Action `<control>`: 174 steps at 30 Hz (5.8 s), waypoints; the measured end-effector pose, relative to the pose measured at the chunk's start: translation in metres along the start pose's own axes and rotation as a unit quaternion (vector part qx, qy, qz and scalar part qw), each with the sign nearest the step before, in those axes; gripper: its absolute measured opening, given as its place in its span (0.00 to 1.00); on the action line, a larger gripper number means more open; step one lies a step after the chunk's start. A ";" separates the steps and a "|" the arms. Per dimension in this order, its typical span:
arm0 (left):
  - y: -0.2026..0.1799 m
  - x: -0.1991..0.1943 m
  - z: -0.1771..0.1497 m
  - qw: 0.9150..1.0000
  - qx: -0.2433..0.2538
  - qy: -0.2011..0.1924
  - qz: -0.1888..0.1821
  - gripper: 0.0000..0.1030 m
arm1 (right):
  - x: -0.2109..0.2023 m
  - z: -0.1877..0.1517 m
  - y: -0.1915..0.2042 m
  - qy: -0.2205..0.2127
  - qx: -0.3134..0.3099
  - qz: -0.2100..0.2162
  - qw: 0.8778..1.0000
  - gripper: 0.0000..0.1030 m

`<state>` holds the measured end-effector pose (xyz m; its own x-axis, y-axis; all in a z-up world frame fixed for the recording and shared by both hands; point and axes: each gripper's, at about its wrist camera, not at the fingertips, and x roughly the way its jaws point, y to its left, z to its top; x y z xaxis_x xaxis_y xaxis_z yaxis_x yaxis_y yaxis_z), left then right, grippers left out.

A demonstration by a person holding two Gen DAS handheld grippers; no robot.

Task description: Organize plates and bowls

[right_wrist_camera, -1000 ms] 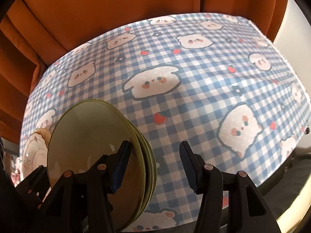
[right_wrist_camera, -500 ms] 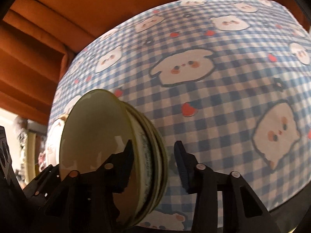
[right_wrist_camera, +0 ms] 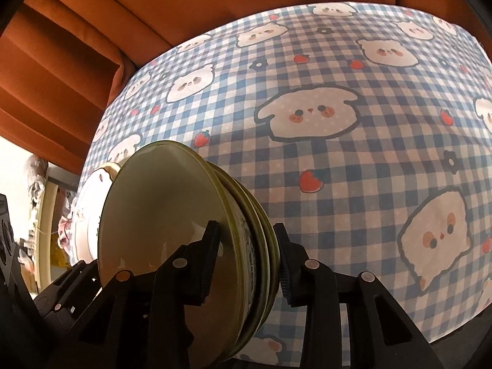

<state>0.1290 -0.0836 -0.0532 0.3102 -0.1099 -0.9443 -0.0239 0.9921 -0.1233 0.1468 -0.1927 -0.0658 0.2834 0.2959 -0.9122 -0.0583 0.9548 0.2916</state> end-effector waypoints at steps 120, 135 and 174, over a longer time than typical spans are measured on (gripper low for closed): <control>0.238 -0.076 -0.010 0.987 0.045 -0.156 -0.005 0.81 | 0.005 -0.028 0.246 -0.091 -0.033 -0.104 0.990 0.61; 0.180 -0.123 -0.082 0.964 -0.011 -0.263 0.031 0.93 | -0.083 -0.089 0.189 -0.244 -0.086 -0.090 0.962 0.85; 0.111 -0.145 -0.175 0.956 0.003 -0.293 0.017 1.00 | -0.136 -0.201 0.093 -0.290 -0.071 -0.139 0.944 0.87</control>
<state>-0.0847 0.0321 0.0163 0.7881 -0.0272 -0.6149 -0.0379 0.9950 -0.0925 -0.0900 -0.1383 0.0272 0.7810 0.0069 -0.6245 -0.0202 0.9997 -0.0142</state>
